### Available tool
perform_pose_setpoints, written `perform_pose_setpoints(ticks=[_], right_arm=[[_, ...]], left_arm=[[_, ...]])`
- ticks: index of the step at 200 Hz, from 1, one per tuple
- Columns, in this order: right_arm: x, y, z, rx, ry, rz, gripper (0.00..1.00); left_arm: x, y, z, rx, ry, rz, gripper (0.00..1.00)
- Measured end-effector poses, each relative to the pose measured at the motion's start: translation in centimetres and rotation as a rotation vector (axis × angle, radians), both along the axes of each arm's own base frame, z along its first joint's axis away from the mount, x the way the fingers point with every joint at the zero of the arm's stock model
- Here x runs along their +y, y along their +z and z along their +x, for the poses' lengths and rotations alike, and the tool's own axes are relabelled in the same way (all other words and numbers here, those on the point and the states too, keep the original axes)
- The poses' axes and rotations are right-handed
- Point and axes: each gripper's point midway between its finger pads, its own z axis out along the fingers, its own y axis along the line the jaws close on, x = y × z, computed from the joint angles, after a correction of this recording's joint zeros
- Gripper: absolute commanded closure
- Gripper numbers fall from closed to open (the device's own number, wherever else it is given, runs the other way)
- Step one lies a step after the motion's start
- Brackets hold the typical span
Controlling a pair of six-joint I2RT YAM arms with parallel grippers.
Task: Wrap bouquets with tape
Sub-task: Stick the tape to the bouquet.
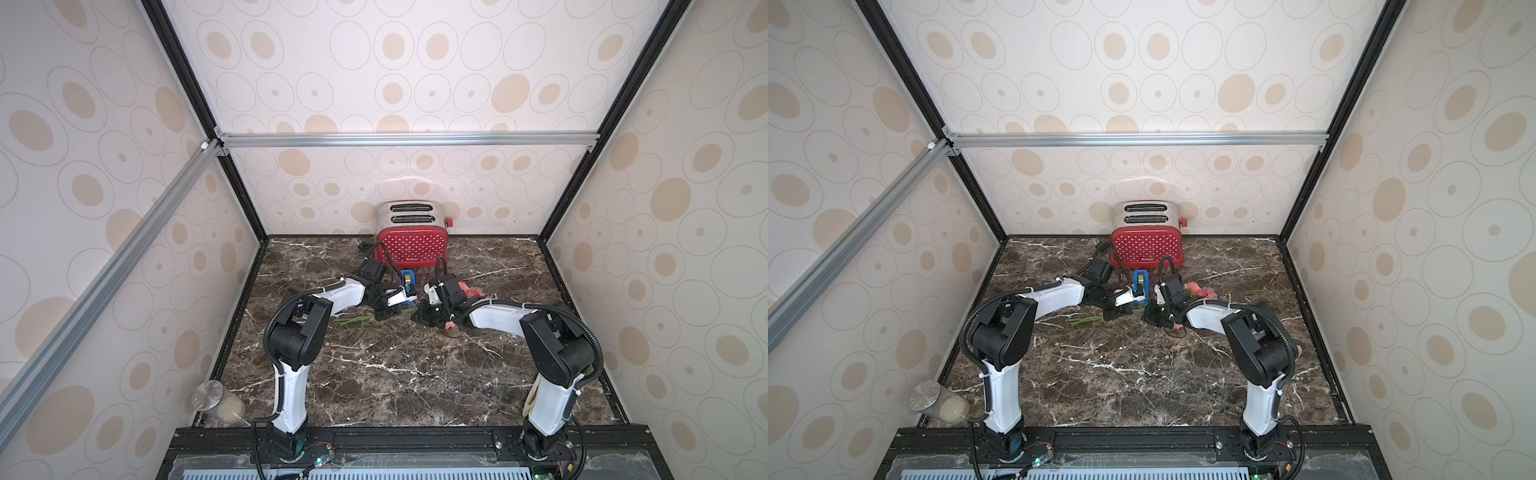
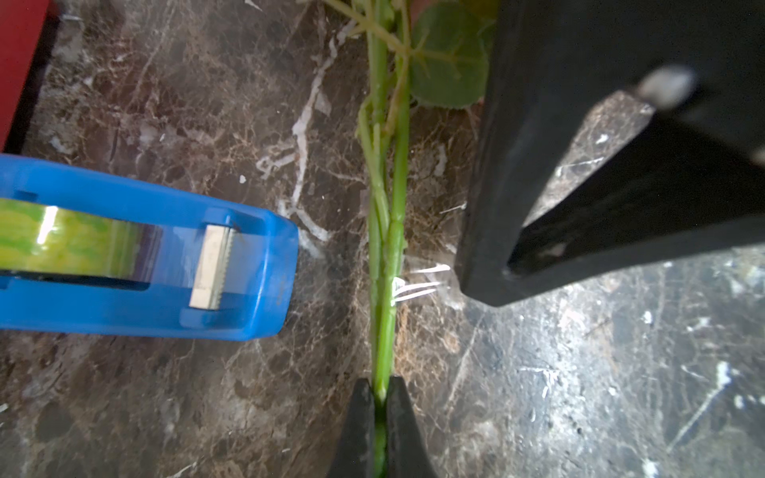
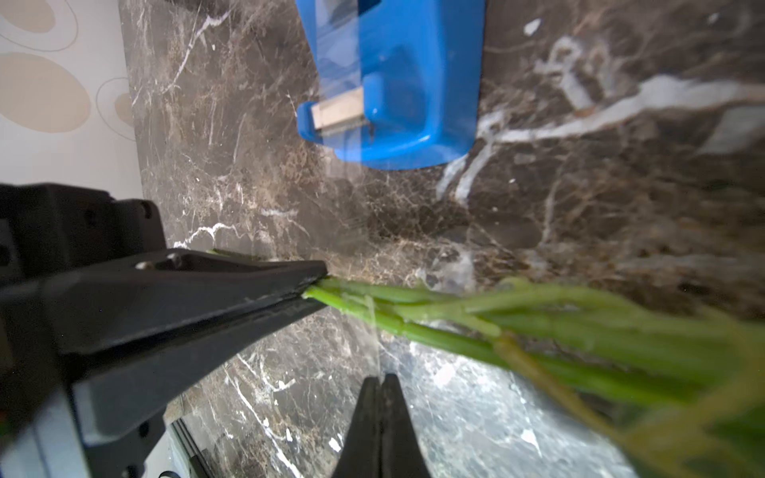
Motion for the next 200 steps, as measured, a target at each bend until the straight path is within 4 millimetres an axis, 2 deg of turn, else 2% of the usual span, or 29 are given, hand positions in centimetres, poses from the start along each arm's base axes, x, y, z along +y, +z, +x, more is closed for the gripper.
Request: perform_pose_setpoints(ticks=[57,88,124,161,200], right_arm=[[-0.2,-0.8,-0.6,0.01,-0.011,-0.035,0.8],[-0.6,-1.0,-0.4,0.001,-0.032,-0.063,0.75],[-0.7,-1.3,-0.4,-0.012,-0.03,-0.093,0.65],[-0.3,-1.6,-1.9,-0.047,0.02,-0.164,0.59],[-1.4,-0.1,-3.6,-0.151,0.083,-0.251,0.56]], left_arm=[[0.0,1.5,-0.1,-0.025,-0.001,-0.016,1.0],[0.0,1.6,-0.2,-0.023,-0.001,-0.016,1.0],[0.1,1.4,-0.3,-0.018,0.0,-0.011,1.0],[0.2,1.4,-0.2,-0.022,0.003,-0.003,1.0],[0.5,1.2,-0.2,-0.025,0.009,0.01,1.0]])
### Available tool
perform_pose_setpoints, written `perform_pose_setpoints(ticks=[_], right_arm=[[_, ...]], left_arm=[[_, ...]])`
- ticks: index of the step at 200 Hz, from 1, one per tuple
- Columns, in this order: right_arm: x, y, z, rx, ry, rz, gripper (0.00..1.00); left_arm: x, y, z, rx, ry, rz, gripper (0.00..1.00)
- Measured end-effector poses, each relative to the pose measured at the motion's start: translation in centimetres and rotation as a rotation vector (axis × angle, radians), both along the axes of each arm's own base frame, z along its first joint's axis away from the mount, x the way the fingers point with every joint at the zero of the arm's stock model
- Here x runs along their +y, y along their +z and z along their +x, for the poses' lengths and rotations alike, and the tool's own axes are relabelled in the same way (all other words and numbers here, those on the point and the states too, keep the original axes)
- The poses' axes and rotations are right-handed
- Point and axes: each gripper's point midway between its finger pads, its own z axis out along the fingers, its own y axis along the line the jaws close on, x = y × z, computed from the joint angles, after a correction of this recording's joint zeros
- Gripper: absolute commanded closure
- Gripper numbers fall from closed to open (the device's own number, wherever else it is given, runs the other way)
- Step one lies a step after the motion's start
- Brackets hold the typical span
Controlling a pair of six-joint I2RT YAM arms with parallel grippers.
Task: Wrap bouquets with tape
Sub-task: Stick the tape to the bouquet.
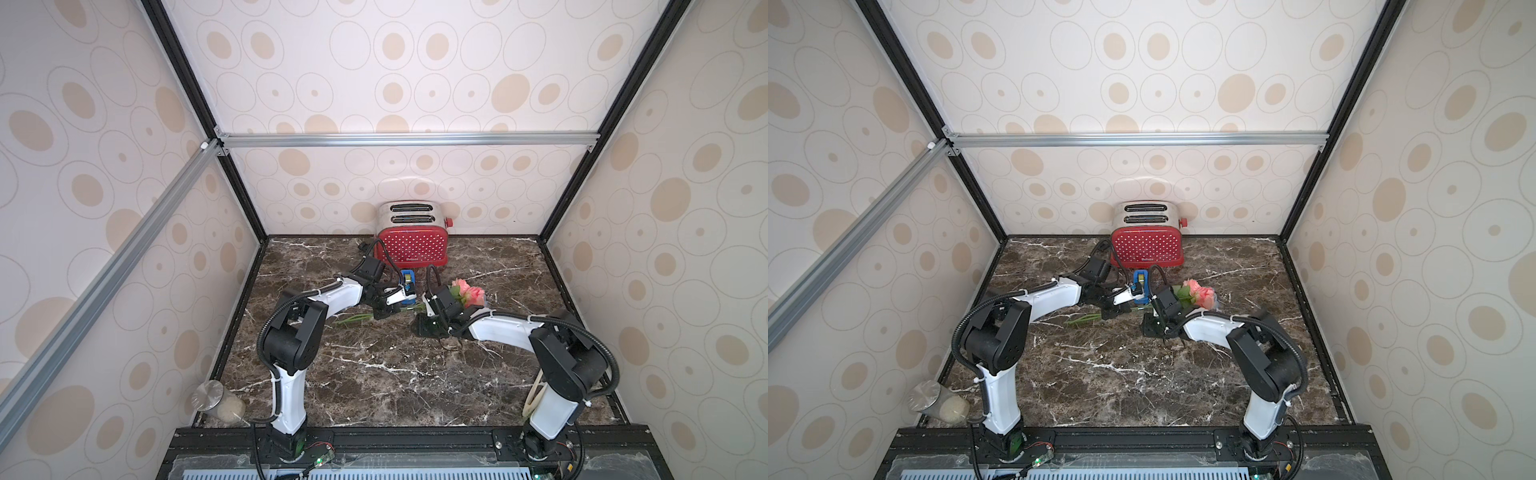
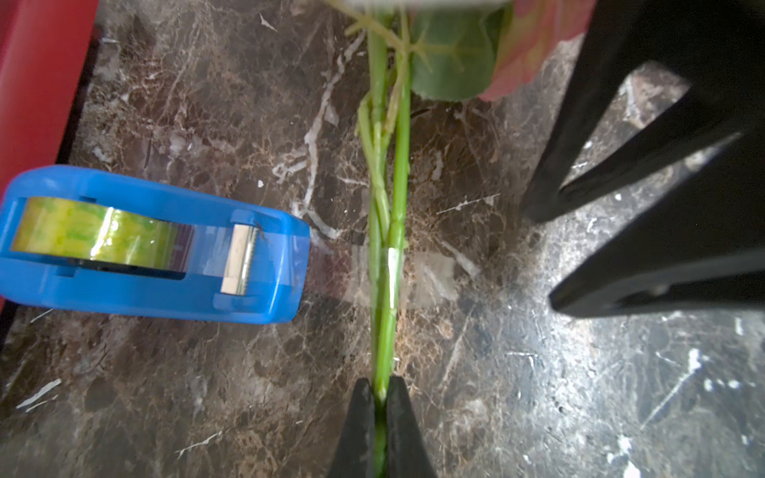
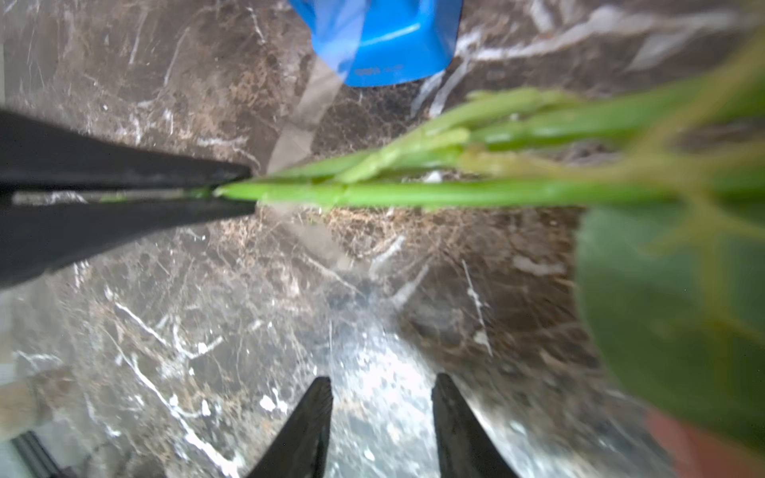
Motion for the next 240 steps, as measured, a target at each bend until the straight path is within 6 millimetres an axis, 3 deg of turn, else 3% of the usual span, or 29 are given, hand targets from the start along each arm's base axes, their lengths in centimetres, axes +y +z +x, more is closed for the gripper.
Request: perform_pose_setpoints(ticks=[58,85,112,148,182,206,240], right_arm=[[1.1,3.6,-1.3,-0.336,0.245,-0.086,0.54],[2.5,2.7,-4.0,-0.541,0.486,-0.131,0.54],[2.6,1.2,-6.1,-0.688,0.735,-0.197,0.55],[3.5,2.7,-5.1,-0.938,0.946,-0.332,0.6],[2.9,2.7,-3.0,-1.042,1.044,-0.408,0.76],[2.6,3.3,-1.0,-1.097,1.073,-0.45,0.77],[3.5,2.7,0.0,-1.17,1.14,-0.474,0.74]], left_arm=[[0.3,-0.2,0.0,-0.001,0.001,0.02,1.0],[0.4,-0.3,-0.1,0.005,0.003,0.026,1.0],[0.5,-0.4,-0.1,0.005,0.003,0.028,1.0],[0.5,-0.4,-0.2,0.005,0.001,0.029,1.0],[0.5,-0.4,-0.2,0.003,-0.002,0.03,1.0],[0.5,-0.4,-0.2,0.004,-0.002,0.029,1.0],[0.5,-0.3,-0.2,0.003,-0.003,0.029,1.0]])
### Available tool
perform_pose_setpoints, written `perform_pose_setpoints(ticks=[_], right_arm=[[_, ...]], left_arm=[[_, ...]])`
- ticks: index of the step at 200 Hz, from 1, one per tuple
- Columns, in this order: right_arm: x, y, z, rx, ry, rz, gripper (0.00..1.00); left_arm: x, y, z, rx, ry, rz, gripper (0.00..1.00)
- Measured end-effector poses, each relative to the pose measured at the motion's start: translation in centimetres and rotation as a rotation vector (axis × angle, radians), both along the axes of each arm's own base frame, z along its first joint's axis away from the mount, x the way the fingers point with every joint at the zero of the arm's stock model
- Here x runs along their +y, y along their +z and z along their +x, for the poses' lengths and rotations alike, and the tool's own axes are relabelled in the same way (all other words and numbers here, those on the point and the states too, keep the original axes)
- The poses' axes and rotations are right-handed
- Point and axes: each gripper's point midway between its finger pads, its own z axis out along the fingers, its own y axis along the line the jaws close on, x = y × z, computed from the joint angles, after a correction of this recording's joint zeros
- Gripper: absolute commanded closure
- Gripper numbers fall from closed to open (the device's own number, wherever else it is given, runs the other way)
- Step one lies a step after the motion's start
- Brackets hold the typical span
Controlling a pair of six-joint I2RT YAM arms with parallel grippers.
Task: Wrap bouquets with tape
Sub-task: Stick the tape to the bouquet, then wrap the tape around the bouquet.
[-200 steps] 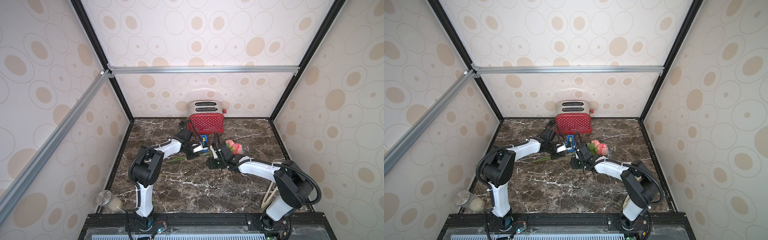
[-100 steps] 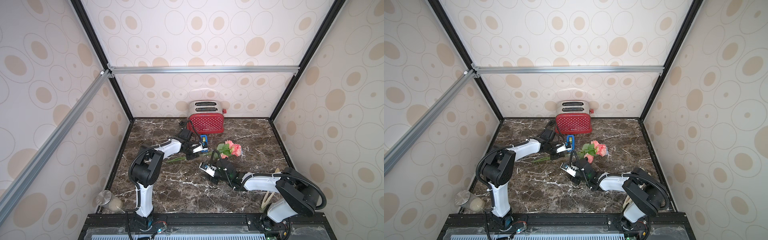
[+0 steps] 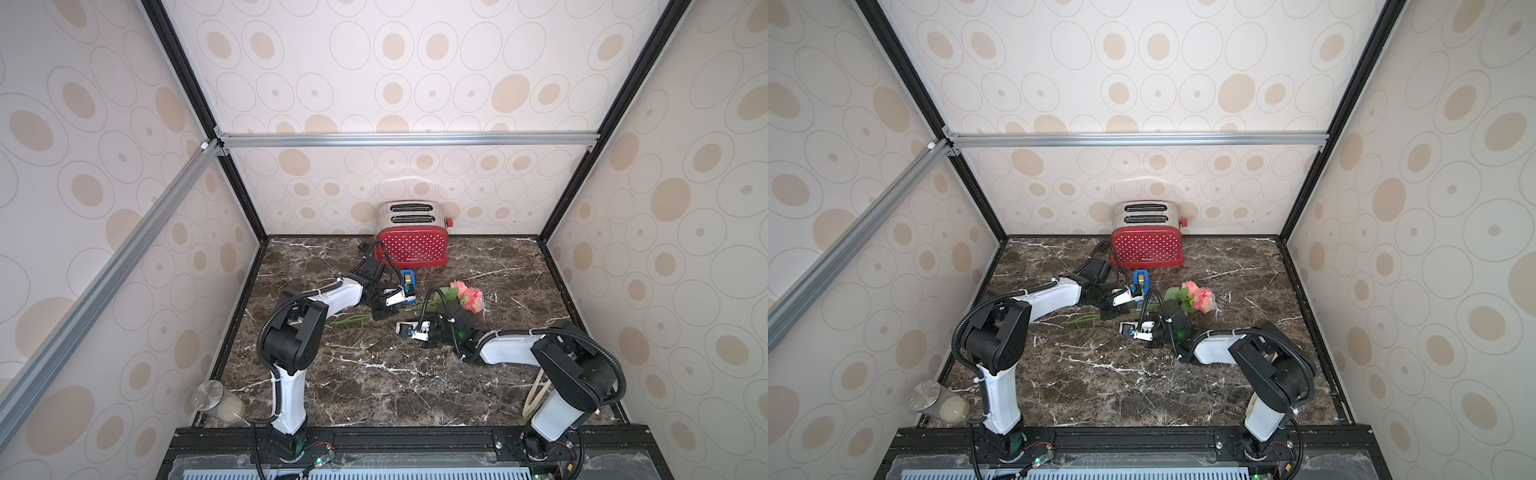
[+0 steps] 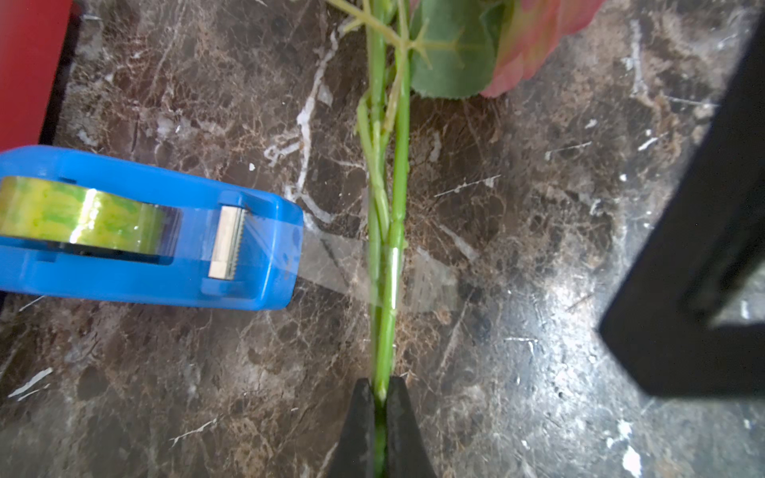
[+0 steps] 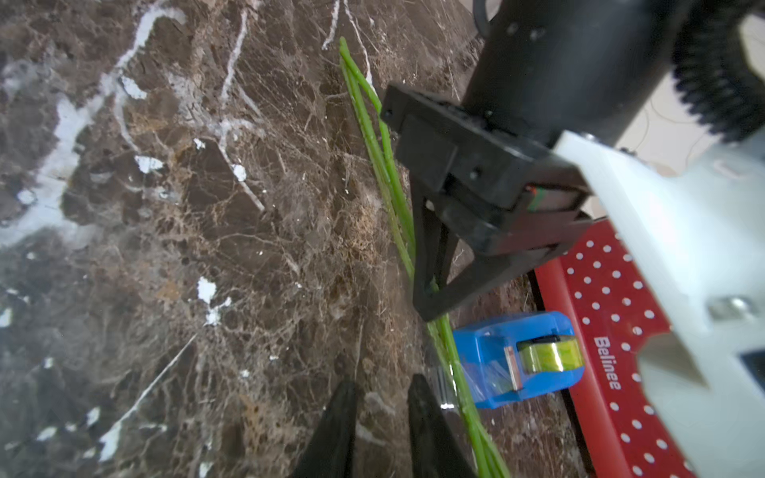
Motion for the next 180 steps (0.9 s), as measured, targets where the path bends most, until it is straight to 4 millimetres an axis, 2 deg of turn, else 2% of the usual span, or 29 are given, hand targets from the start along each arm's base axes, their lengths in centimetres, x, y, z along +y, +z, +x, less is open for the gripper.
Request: perform_pose_setpoints(ticks=[45,97,180], right_arm=[[-0.1,-2.0,1.1,-0.06,0.035,-0.066,0.71],[0.2,-0.5,2.8,-0.163,0.041,-0.081,0.68],[-0.8,0.2,5.2,-0.217,0.021,-0.131,0.67]], left_arm=[[0.0,0.0,0.0,0.0,0.0,0.0,1.0],[0.1,0.0,-0.1,0.003,0.0,0.001,1.0],[0.1,0.0,-0.1,0.007,-0.001,0.001,1.0]])
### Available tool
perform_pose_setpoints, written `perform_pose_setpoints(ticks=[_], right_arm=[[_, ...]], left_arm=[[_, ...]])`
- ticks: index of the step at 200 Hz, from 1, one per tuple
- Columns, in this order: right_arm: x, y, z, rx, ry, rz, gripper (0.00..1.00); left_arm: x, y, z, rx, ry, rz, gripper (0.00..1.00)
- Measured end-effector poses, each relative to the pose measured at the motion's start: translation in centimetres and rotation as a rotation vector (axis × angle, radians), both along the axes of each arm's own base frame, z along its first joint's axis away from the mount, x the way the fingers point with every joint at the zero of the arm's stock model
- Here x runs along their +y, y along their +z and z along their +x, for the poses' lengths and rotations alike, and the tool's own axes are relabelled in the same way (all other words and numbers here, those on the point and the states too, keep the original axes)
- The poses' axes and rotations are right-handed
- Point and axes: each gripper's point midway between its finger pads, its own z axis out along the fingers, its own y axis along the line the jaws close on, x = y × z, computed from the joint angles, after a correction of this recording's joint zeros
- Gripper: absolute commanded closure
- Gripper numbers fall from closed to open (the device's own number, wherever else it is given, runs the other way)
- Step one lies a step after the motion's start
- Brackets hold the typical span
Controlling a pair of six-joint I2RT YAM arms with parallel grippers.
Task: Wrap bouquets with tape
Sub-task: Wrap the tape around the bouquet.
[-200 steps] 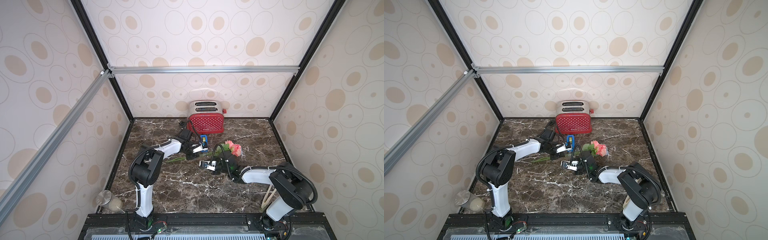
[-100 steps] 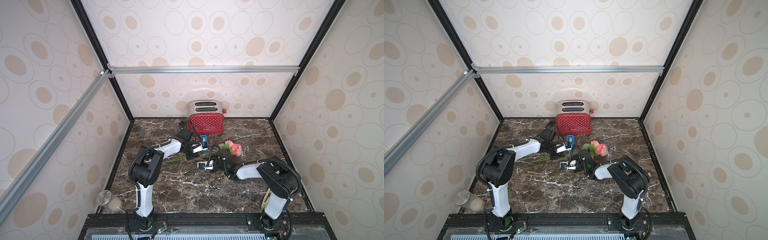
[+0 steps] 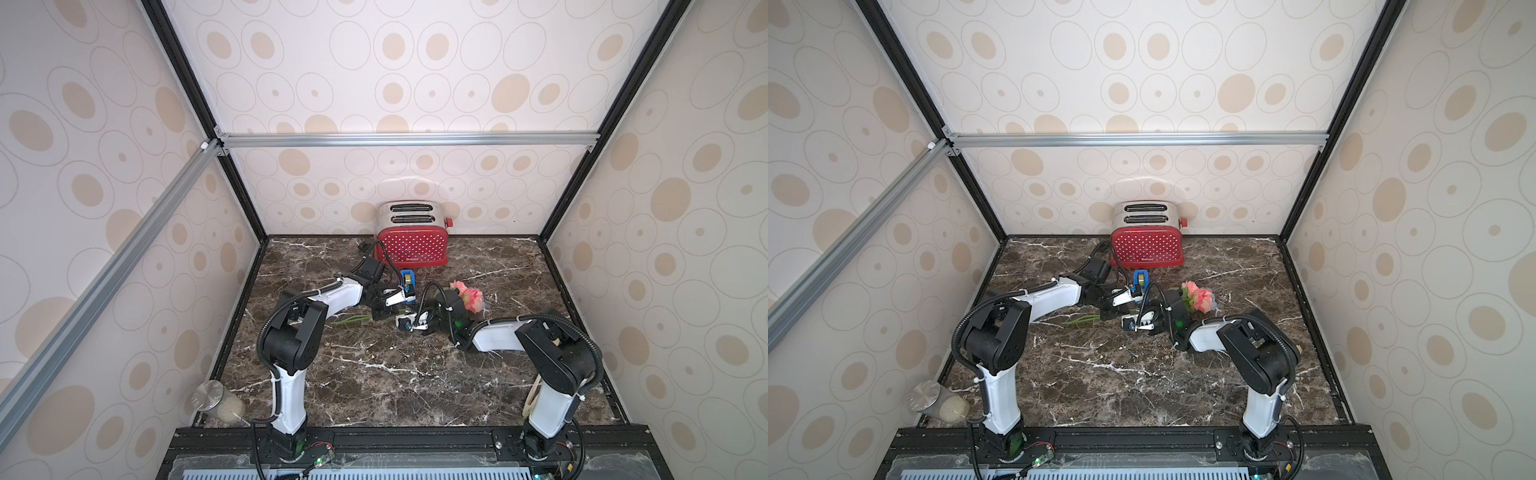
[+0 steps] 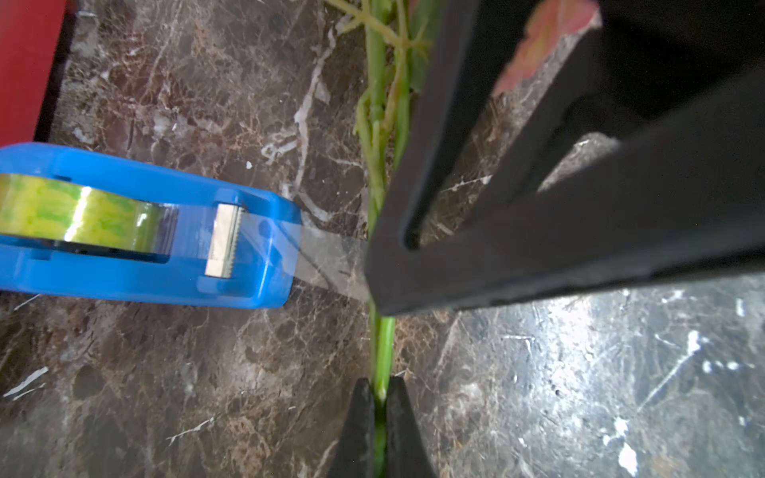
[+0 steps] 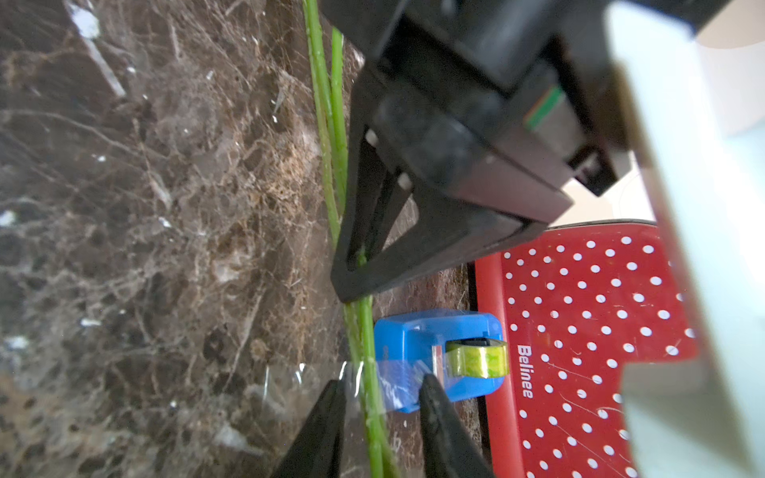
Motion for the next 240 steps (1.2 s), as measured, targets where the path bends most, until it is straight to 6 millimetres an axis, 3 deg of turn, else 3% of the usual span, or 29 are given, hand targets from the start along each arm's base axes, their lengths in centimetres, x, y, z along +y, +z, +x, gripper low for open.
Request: perform_pose_setpoints(ticks=[124,157,189,198,221,240], right_arm=[[0.0,-2.7,1.0,0.016,0.007,-0.092,0.72],[0.0,-2.4,1.7,-0.023,-0.003,-0.103,0.8],[-0.1,-2.7,1.9,-0.053,0.007,-0.134,1.0],[-0.1,-2.6,2.0,-0.059,0.007,-0.135,1.0],[-0.1,-2.4,2.2,-0.092,0.017,-0.15,1.0],[-0.1,-2.2,2.3,-0.119,0.028,-0.165,1.0]], left_arm=[[-0.1,0.1,-0.2,0.009,-0.006,-0.01,1.0],[-0.1,0.0,-0.3,0.015,-0.007,-0.009,1.0],[-0.2,0.1,-0.2,0.011,-0.006,-0.01,1.0],[-0.2,0.2,-0.2,0.012,-0.007,-0.01,1.0],[-0.2,0.4,-0.1,0.011,-0.009,-0.012,0.86],[-0.2,0.5,-0.3,0.016,-0.018,-0.012,0.67]])
